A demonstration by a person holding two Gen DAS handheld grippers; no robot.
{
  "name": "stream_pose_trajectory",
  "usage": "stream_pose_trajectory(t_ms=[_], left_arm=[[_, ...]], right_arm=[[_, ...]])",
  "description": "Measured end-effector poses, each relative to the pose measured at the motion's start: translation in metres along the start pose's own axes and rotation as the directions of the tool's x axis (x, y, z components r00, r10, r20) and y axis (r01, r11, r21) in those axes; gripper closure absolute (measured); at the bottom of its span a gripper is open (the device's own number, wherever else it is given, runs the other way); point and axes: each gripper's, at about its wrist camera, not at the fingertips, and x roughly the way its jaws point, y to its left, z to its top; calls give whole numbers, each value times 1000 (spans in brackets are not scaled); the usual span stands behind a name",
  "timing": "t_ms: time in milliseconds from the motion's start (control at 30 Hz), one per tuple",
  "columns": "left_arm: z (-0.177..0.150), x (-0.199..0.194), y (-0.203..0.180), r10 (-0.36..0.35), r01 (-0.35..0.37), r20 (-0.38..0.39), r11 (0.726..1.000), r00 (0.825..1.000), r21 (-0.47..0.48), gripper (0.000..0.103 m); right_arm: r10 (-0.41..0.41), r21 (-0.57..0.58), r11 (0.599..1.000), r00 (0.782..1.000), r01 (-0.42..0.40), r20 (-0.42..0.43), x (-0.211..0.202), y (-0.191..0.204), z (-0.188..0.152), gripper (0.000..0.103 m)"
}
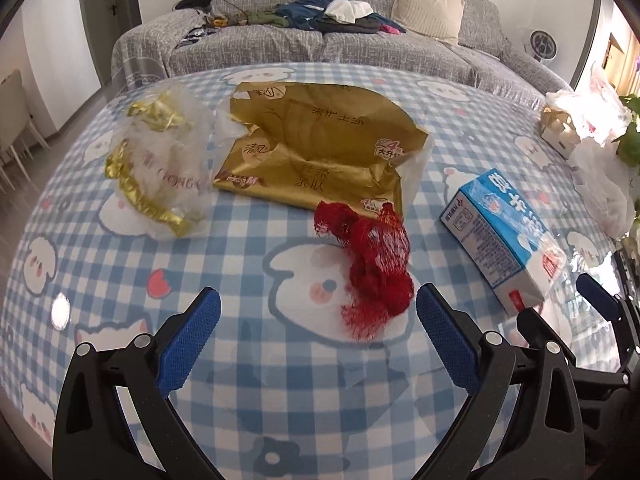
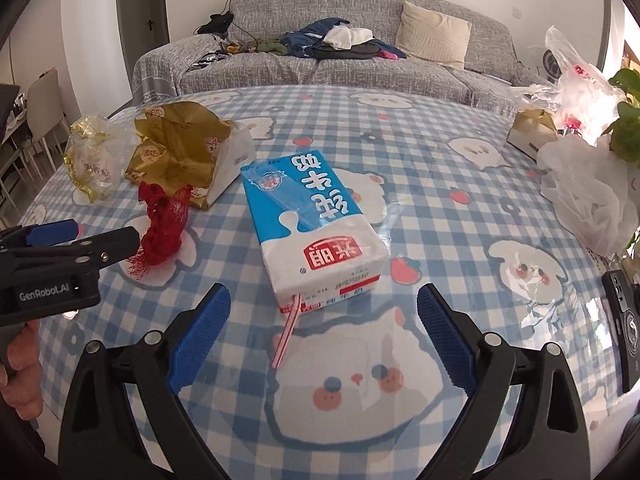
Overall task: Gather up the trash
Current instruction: 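Grasp the red mesh net with the left tool while the right tool grasps the milk carton, then carry the red net and milk carton with both tools over the black bin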
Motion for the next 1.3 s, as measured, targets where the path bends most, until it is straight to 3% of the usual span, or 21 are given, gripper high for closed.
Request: stream_pose_trajectory(t_ms=[367, 500, 633, 767, 933, 1300], left_arm=[[23, 27, -9, 32, -32, -56, 999, 998, -1, 18], [28, 35, -15, 25, -25, -69, 1000, 997, 5, 24], [29, 37, -19, 20, -19, -72, 1000, 997, 8, 37], [29, 40, -24, -7, 8, -90, 1000, 996, 4, 59], [27, 42, -27, -17, 18, -103, 1000, 995, 13, 82], [24, 37, -20, -16, 16, -98, 1000, 995, 3, 85]], right_arm=[[21, -10, 1000, 1000, -21, -17, 23, 4, 16, 12], [36, -10, 999, 999, -36, -27, 29, 5, 18, 19], [48, -5, 999, 998, -48, -33, 34, 3, 19, 26], [55, 6, 998, 998, -55, -39, 37, 1, 20, 34], [49, 6, 999, 998, -49, -33, 38, 0, 21, 35], [36, 27, 999, 999, -35, -22, 32, -4, 19, 36]])
